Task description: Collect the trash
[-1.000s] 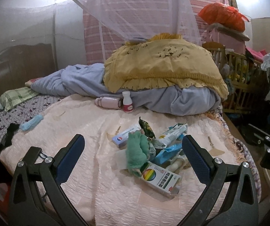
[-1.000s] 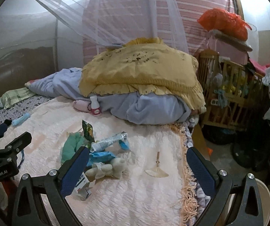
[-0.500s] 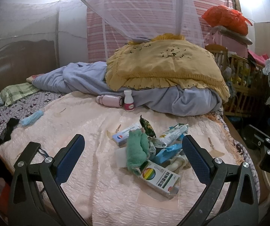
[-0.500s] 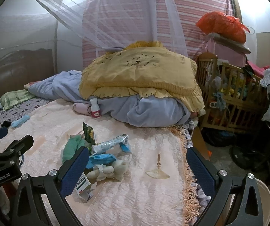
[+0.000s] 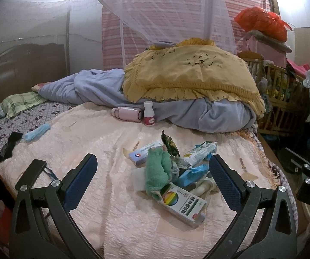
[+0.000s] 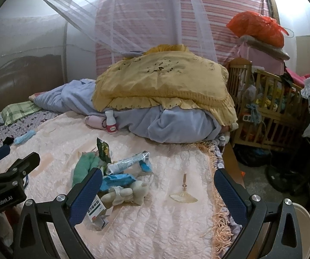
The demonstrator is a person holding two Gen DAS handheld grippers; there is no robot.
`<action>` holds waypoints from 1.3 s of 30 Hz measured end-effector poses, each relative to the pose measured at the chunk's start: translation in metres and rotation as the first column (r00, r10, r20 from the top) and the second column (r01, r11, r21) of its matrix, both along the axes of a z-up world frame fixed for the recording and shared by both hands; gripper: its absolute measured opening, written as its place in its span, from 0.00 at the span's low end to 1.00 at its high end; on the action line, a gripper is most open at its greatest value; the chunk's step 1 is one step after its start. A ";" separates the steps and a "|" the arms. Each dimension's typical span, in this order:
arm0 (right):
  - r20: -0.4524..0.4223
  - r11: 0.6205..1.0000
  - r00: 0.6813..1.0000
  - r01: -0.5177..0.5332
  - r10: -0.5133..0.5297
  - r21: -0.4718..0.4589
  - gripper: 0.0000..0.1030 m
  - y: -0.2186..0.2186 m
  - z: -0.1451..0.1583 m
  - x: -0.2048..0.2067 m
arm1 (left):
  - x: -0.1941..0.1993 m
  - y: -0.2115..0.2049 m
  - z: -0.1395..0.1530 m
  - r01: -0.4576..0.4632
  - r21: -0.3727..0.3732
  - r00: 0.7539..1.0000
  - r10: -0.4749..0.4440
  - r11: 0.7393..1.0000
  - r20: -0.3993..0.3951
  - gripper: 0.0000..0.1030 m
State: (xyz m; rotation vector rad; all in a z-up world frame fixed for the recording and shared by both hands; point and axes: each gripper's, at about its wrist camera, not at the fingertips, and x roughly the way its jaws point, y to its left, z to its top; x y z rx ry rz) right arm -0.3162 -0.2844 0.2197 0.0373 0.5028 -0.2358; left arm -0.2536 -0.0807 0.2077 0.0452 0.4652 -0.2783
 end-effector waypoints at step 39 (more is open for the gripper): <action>-0.061 0.999 0.997 -0.051 0.051 0.010 0.99 0.000 -0.016 0.008 | 0.012 0.002 -0.015 -0.030 0.002 0.999 0.030 1.000 -0.035 1.00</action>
